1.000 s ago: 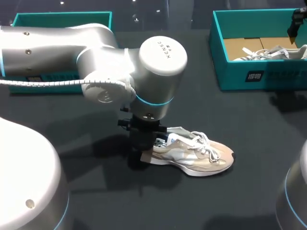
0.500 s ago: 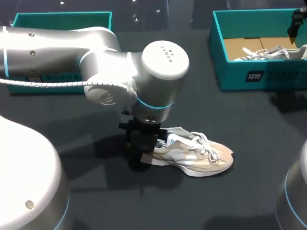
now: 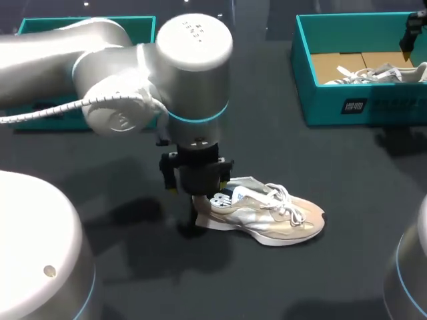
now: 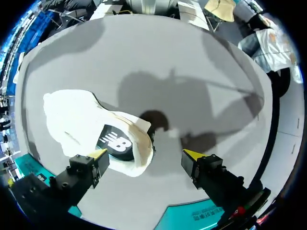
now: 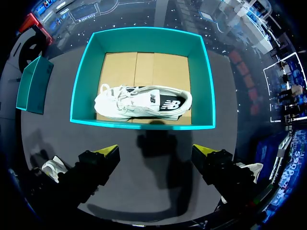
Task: Take the shoe out of the shoebox, open the shoe tongue, remove and reinsert the insole, then place the shoe into the shoebox
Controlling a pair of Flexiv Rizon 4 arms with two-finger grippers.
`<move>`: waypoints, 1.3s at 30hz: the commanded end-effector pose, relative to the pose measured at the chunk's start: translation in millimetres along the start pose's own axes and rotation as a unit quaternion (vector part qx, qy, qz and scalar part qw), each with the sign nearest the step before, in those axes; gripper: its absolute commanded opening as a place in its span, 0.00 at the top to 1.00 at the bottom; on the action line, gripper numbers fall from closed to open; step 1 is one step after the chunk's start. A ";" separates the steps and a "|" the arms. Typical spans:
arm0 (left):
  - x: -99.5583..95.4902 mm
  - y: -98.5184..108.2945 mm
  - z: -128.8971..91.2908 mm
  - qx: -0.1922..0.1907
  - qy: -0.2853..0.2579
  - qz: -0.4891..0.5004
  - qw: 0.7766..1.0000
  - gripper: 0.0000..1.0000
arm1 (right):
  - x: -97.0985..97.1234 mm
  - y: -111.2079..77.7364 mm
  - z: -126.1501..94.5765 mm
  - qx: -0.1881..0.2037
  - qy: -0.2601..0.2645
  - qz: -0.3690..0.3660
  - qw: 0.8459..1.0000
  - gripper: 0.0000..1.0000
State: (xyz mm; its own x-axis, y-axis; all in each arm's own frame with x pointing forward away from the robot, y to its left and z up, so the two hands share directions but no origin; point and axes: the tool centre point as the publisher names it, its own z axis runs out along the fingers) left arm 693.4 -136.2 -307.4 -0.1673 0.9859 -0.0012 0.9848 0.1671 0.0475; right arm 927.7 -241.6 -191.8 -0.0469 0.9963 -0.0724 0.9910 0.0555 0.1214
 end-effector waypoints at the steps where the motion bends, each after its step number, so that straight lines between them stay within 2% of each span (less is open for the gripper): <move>1: 48.2 -2.2 -41.4 0.045 -0.085 -0.102 0.990 0.00 | 0.2 -1.2 -0.3 -0.001 0.000 0.000 1.000 0.00; 2: 52.5 -5.9 -43.3 0.038 -0.076 -0.109 0.990 0.00 | 0.2 -1.2 -0.3 -0.001 0.000 0.000 1.000 0.00; 12: 52.5 -5.9 -43.3 0.038 -0.076 -0.109 0.990 0.00 | 0.2 -1.2 -0.3 -0.001 0.000 0.000 1.000 0.00; 13: 53.4 -0.8 -44.6 0.025 -0.085 -0.146 0.985 0.00 | 0.2 -1.2 -0.3 -0.001 0.000 0.000 1.000 0.00; 18: 81.2 9.1 -41.3 0.102 -0.135 -0.245 0.955 0.00 | 0.2 -1.2 -0.3 -0.001 0.000 0.000 1.000 0.00; 22: 98.5 11.4 -29.9 0.176 -0.168 -0.273 0.931 0.00 | 0.2 -1.2 -0.3 -0.001 0.000 0.000 1.000 0.00; 23: 103.6 12.9 -25.9 0.183 -0.175 -0.279 0.926 0.00 | 0.2 -1.2 -0.3 -0.001 0.000 0.000 1.000 0.00; 34: 103.6 12.9 -25.9 0.183 -0.175 -0.279 0.926 0.00 | 0.2 -1.2 -0.3 -0.001 0.000 0.000 1.000 0.00; 37: 104.9 19.3 -10.5 0.251 -0.193 -0.318 0.894 0.00 | 0.2 -1.2 -0.3 -0.001 0.000 0.000 1.000 0.00; 39: 106.3 23.0 -1.9 0.279 -0.206 -0.333 0.877 0.00 | 0.2 -1.2 -0.3 -0.001 0.000 0.000 1.000 0.00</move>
State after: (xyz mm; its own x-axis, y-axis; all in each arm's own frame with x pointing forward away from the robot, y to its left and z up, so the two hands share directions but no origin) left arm 690.1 -32.3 -286.8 -0.7470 0.6378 -0.1876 0.6393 0.6118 -0.4658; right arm 927.7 -241.7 -191.8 -0.0469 0.9963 -0.0724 0.9910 0.0555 0.1214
